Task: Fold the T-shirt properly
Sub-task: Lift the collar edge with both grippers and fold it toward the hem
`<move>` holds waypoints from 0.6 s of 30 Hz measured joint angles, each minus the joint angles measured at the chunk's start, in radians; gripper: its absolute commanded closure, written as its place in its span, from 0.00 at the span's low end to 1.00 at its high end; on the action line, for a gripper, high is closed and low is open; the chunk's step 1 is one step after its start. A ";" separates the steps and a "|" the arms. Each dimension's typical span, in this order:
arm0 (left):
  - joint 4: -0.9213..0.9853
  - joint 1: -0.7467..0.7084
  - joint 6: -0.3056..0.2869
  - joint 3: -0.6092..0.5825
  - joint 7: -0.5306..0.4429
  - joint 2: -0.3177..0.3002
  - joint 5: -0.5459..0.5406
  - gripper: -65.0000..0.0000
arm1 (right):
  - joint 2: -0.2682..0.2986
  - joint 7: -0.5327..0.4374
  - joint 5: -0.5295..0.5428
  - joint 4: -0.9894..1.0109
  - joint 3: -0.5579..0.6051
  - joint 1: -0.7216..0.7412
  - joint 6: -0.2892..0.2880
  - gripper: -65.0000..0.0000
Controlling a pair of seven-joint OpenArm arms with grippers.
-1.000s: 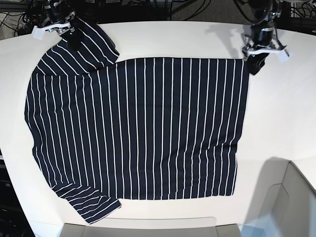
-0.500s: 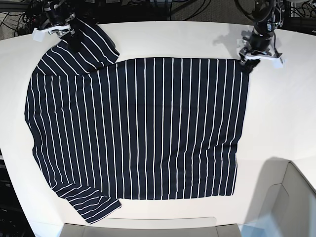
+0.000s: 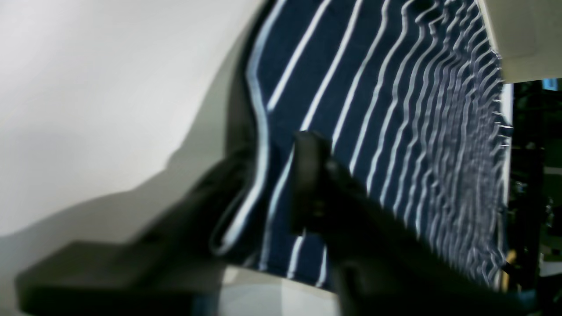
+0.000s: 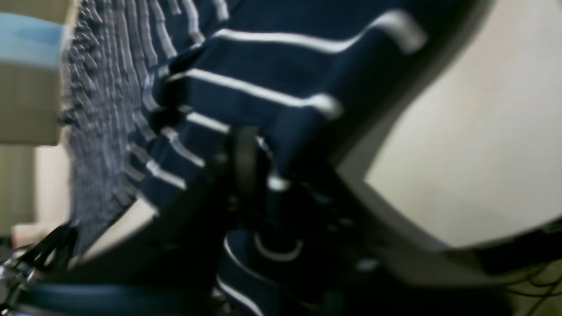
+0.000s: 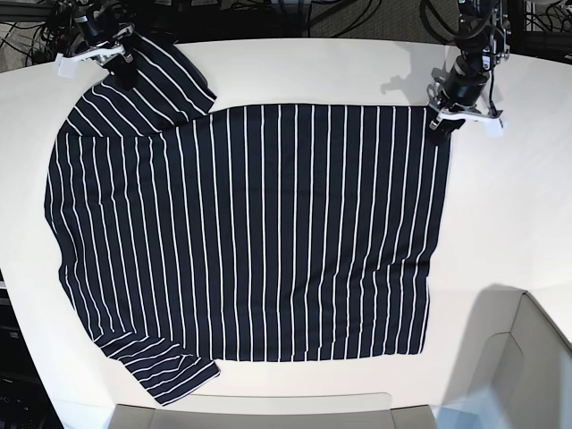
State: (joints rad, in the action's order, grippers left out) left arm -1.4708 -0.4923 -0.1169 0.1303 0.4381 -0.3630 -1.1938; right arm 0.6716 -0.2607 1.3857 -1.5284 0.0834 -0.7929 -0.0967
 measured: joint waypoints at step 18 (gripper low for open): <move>-0.113 -0.199 0.023 0.188 0.035 0.000 0.018 1.00 | -0.055 0.010 -0.097 -0.148 -0.219 -0.227 -0.011 1.00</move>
State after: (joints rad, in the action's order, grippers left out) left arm -1.5837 -0.6910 -0.0937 0.3187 0.4732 -0.3630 -1.1755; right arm 0.6167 -0.2504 1.2888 -1.6768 -0.1352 -1.0195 -0.1074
